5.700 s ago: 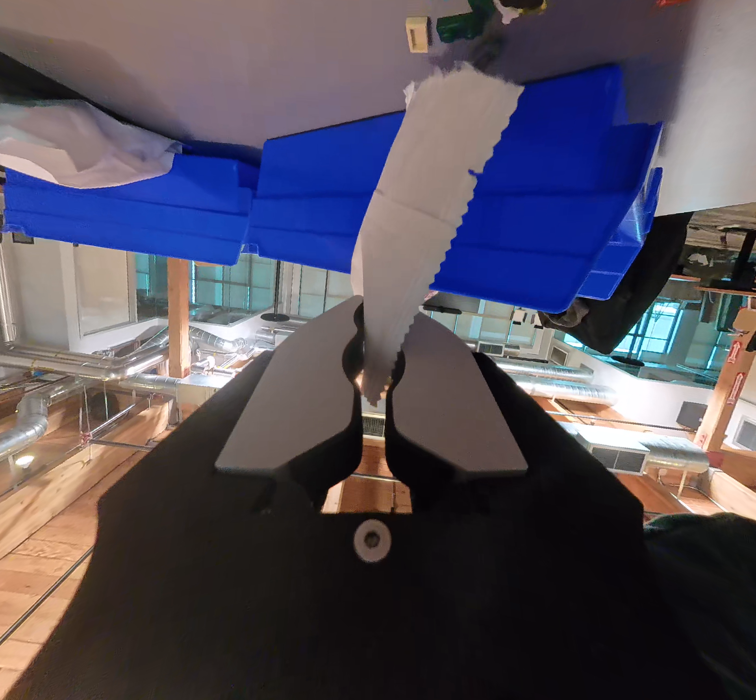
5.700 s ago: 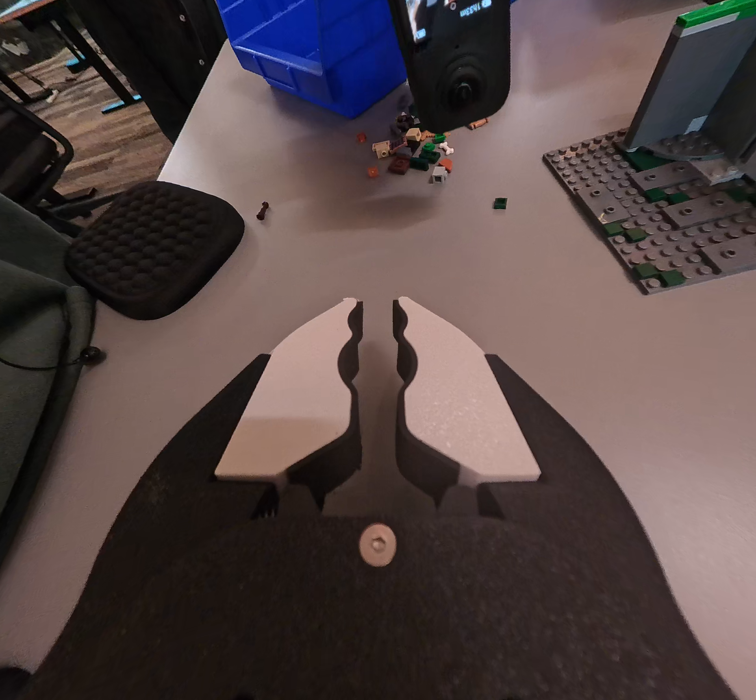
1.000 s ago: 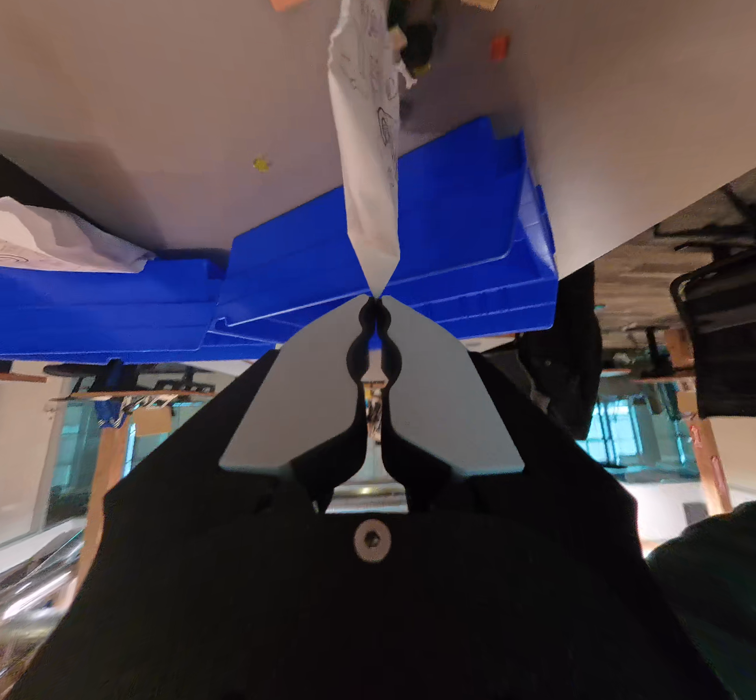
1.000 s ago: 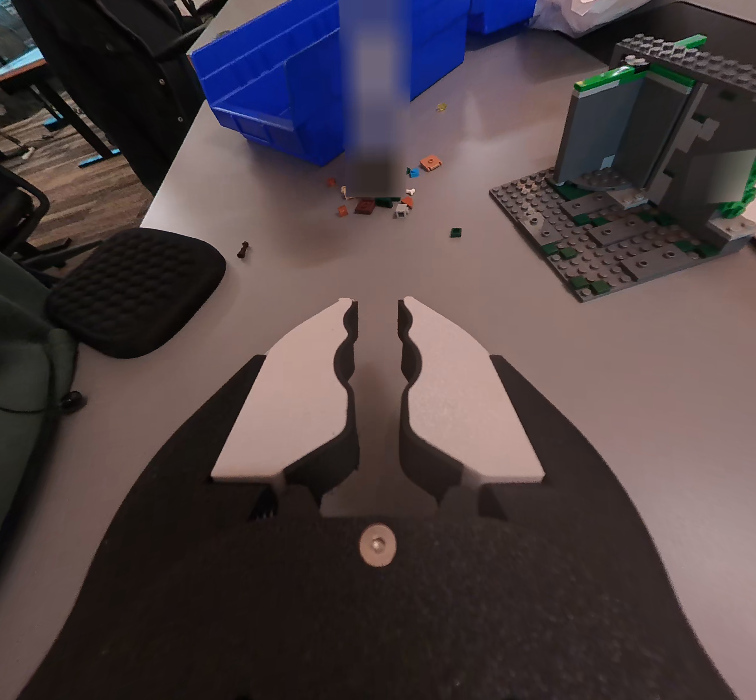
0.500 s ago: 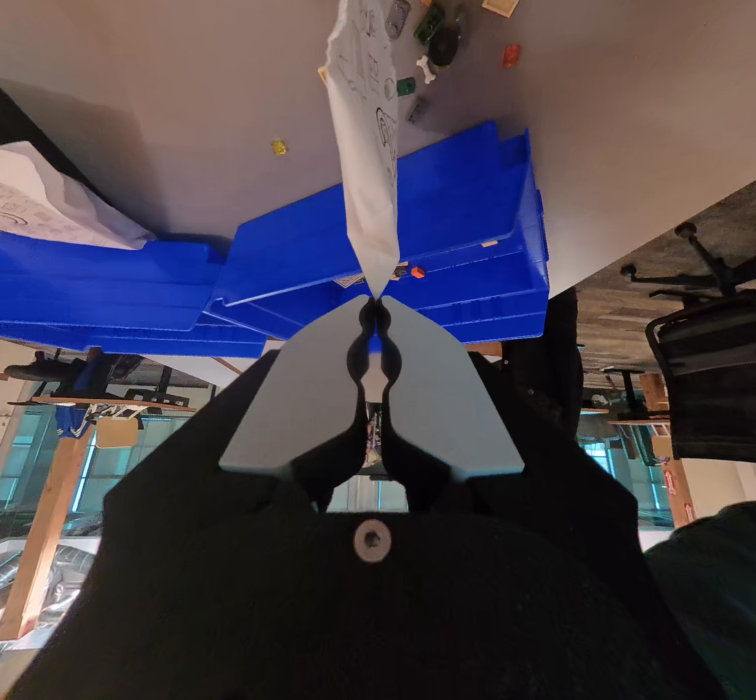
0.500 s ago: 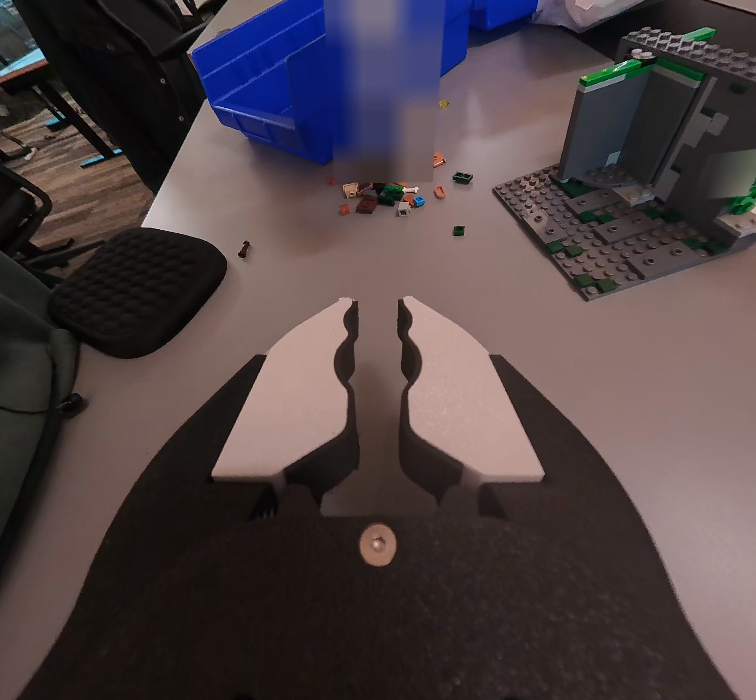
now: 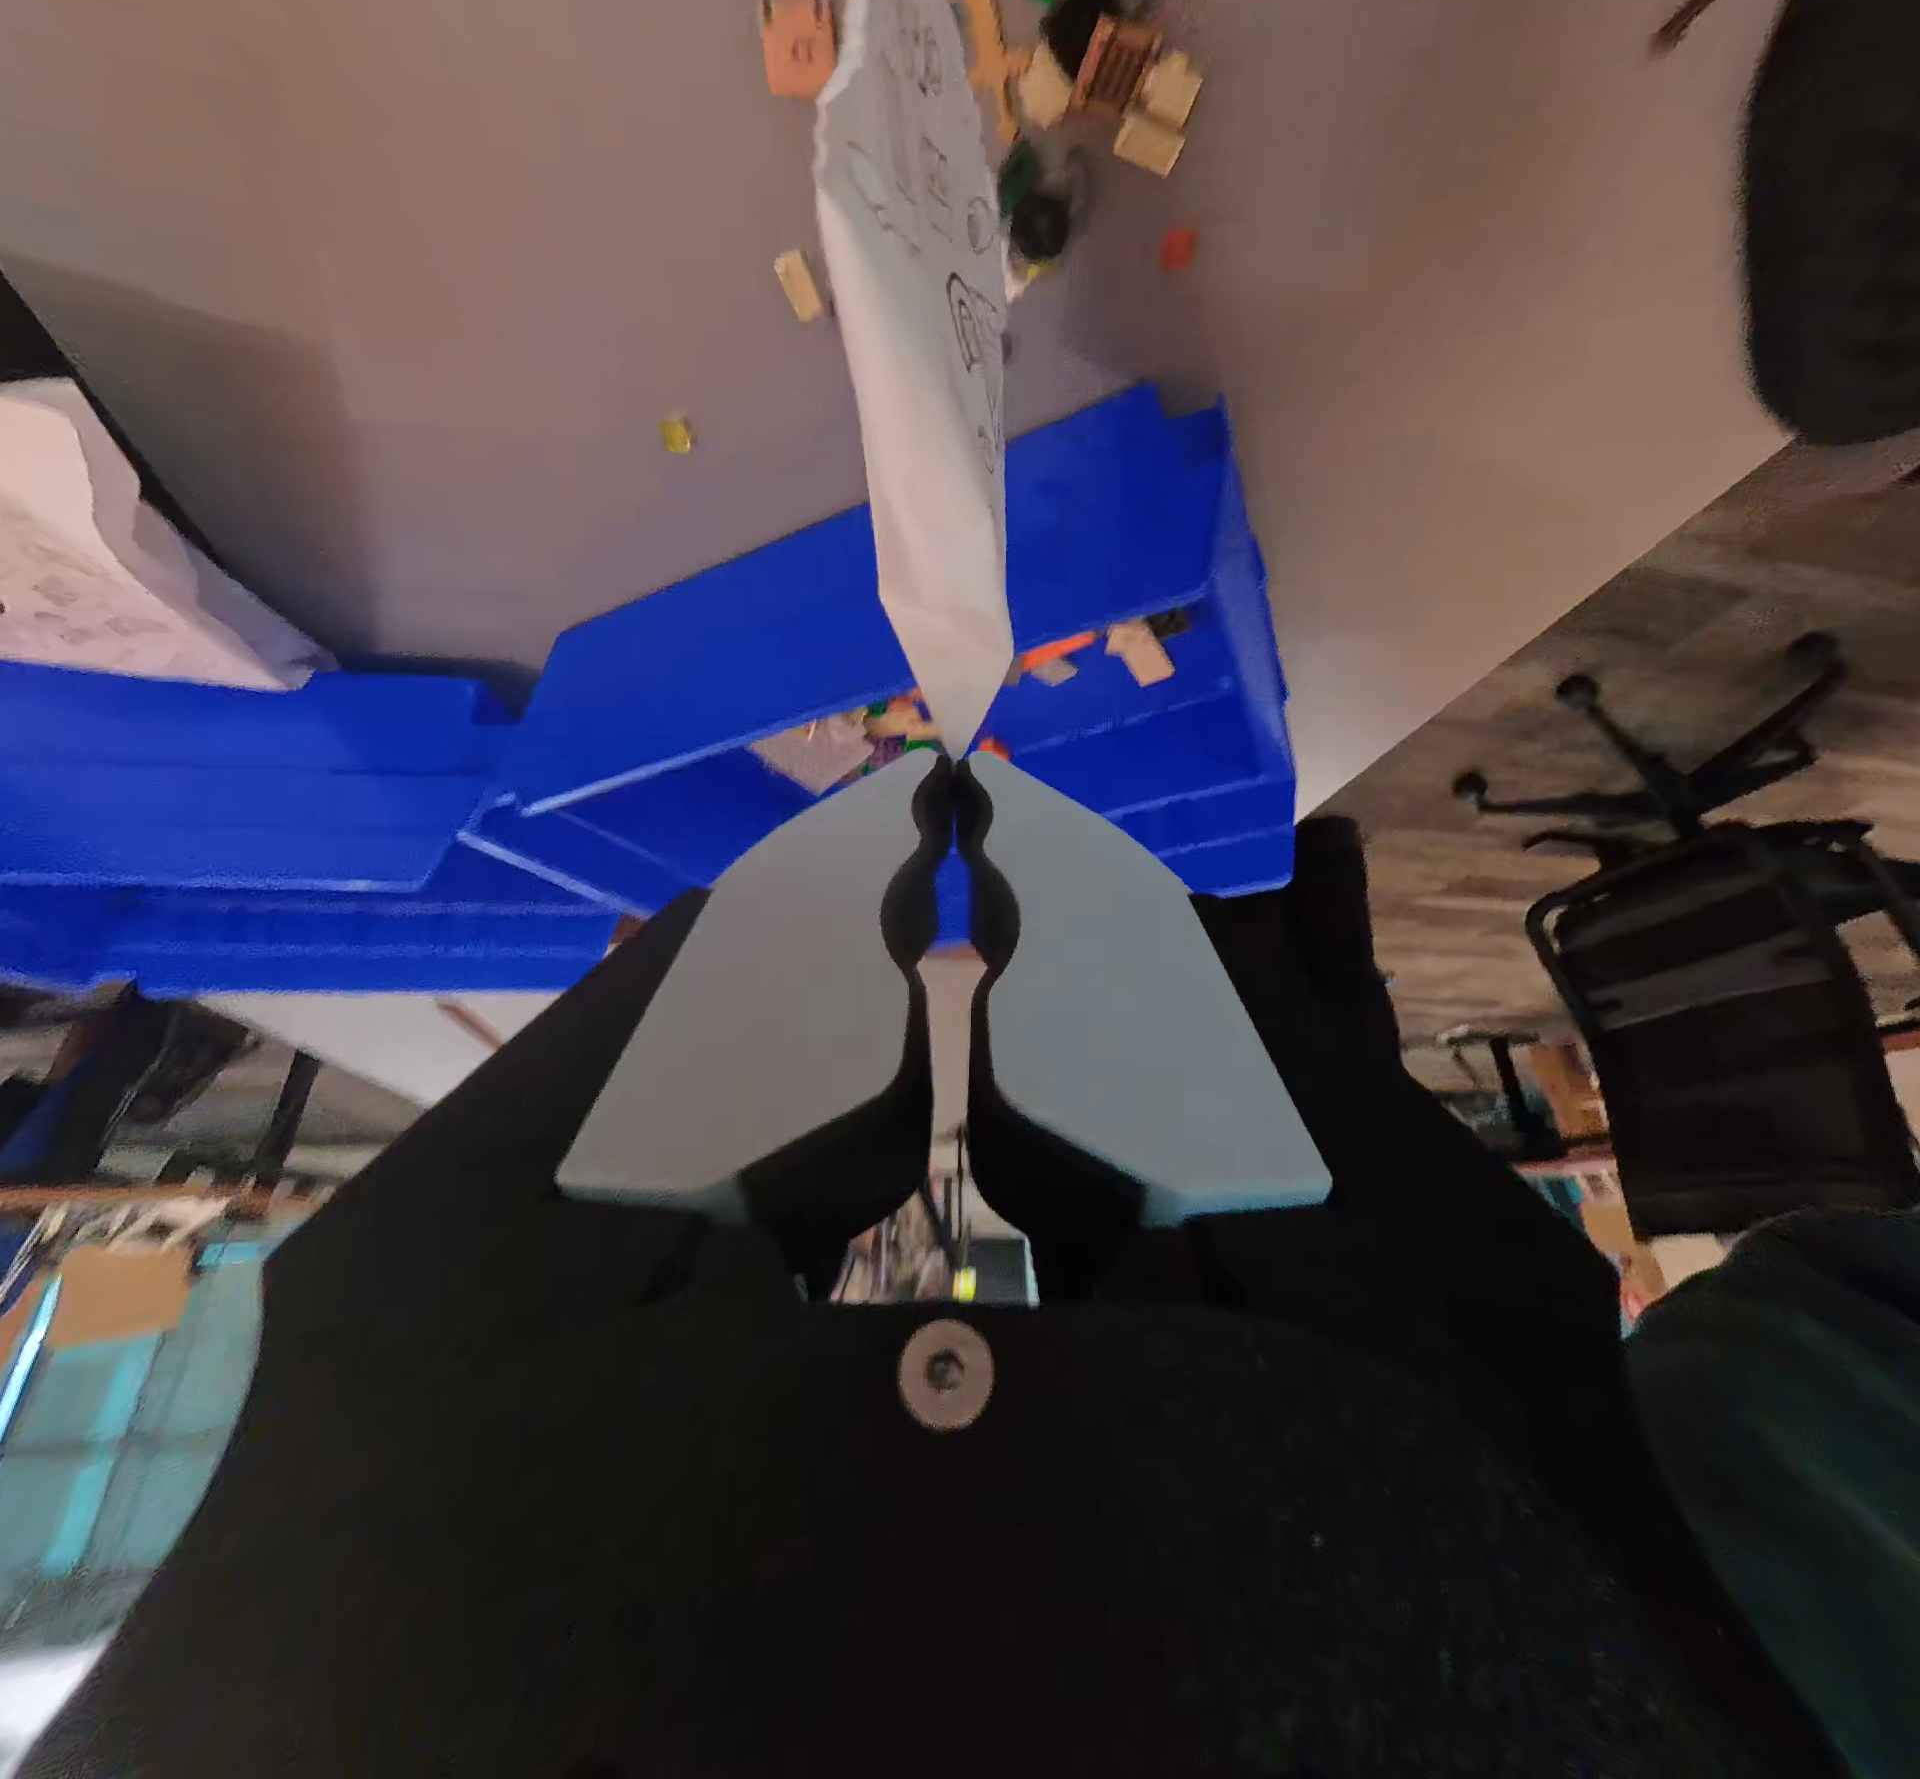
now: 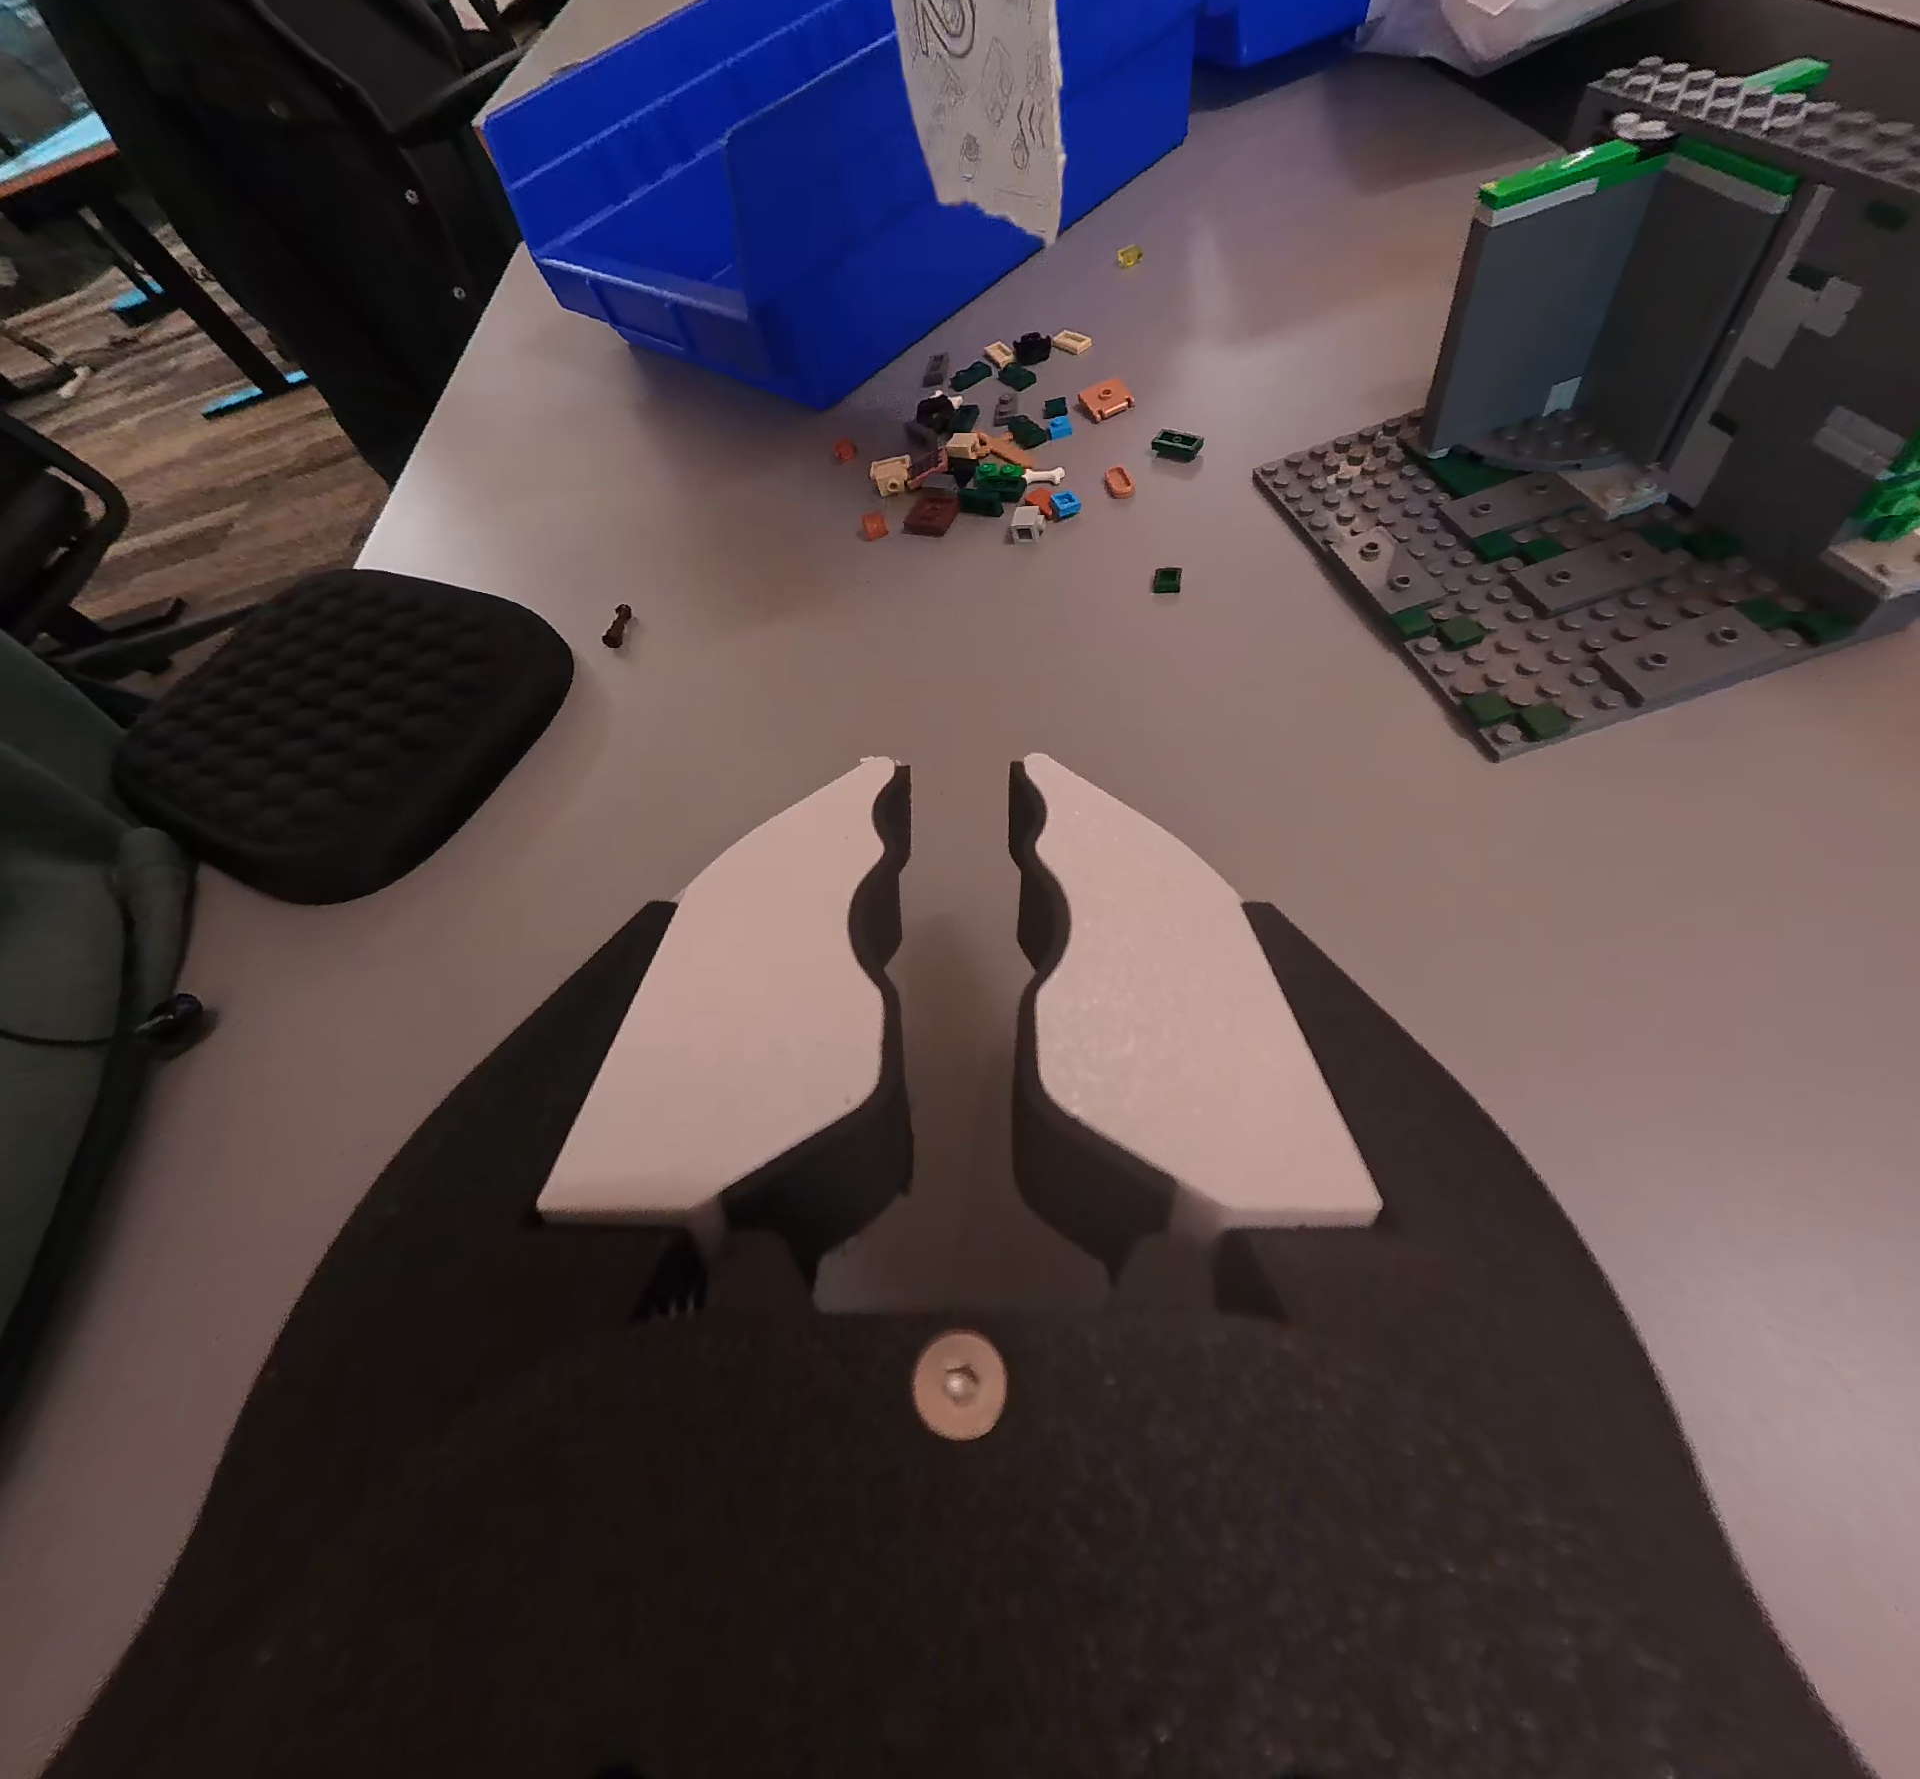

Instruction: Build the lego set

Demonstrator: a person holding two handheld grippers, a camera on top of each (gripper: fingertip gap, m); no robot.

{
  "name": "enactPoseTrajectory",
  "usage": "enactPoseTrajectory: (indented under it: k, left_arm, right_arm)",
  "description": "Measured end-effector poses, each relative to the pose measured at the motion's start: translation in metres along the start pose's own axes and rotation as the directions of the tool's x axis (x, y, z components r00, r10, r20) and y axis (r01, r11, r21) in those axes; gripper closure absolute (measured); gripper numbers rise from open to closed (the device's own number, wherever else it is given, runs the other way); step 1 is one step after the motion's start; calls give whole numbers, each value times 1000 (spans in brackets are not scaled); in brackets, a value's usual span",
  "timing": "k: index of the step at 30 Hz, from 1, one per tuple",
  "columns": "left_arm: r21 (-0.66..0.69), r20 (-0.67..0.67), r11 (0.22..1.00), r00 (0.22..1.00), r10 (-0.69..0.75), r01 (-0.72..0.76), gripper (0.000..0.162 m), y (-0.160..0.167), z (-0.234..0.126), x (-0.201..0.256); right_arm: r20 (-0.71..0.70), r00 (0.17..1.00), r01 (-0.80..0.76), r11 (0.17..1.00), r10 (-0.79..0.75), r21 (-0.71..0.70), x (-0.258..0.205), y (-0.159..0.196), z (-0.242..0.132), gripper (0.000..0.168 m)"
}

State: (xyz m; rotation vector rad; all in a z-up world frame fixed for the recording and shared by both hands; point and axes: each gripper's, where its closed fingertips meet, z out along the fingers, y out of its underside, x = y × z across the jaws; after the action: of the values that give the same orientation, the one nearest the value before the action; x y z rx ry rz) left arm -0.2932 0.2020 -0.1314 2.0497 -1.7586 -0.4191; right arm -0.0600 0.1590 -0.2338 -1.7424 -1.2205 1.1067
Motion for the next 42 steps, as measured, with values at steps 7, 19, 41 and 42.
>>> enactPoseTrajectory:
  k: [7, 19, 41, 42]
  left_arm:
    - [319, -116, 947, 993, 7, 30, 162, -28, -9, 11]
    - [477, -206, 868, 978, -40, 136, 162, -52, 37, 29]
    - [509, -183, 850, 982, -48, 136, 162, -47, 48, 45]
    - [506, -180, 852, 982, -52, 137, 162, -46, 49, 44]
  right_arm:
    - [-20, 996, 82, 997, -82, -7, -8, -4, 11, 151]
    - [-52, 950, 311, 947, -307, 80, -33, -73, 85, 168]
    - [-99, 939, 330, 944, -328, -2, -28, -82, 127, 145]
    - [-96, 933, 349, 937, -346, 12, -29, -83, 123, 153]
